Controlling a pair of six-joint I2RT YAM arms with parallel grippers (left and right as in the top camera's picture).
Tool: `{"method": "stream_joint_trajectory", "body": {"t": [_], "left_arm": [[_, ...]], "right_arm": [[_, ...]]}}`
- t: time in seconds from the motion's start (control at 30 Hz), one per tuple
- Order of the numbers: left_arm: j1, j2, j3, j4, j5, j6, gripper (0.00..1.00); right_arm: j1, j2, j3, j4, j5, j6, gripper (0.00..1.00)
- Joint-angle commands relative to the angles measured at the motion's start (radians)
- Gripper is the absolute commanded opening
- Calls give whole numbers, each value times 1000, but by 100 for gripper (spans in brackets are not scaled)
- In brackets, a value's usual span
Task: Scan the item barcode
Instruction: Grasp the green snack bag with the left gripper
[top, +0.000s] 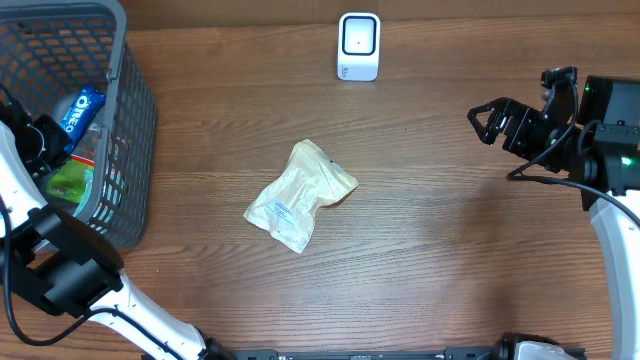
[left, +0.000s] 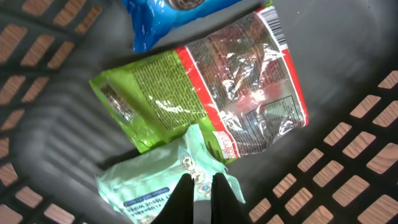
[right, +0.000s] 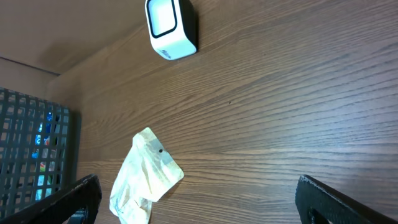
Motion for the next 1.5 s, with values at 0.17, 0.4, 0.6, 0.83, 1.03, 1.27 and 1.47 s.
{"method": "stream_joint_trajectory", "body": {"t": [0.17, 0.4, 0.6, 0.83, 1.03, 1.27, 1.47], "left_arm": [[-13, -14, 10, 99, -32, 111, 13], [-21, -11, -19, 171, -33, 120, 47], [-45, -11, -63, 255, -64, 197, 72], [-89, -11, -188, 352, -76, 278, 79], [-109, -11, -321, 433, -134, 278, 82], [-109, -11, -488, 557, -133, 278, 90], [-111, -11, -558, 597, -129, 274, 54]], "right_arm": [[6, 0, 30, -6, -1, 1, 100], [6, 0, 30, 0, -1, -3, 100], [6, 0, 30, -10, -1, -3, 100], [6, 0, 30, -10, -1, -3, 100], [6, 0, 30, -17, -1, -3, 100], [6, 0, 30, -19, -1, -3, 100], [6, 0, 30, -18, -1, -3, 100]]}}
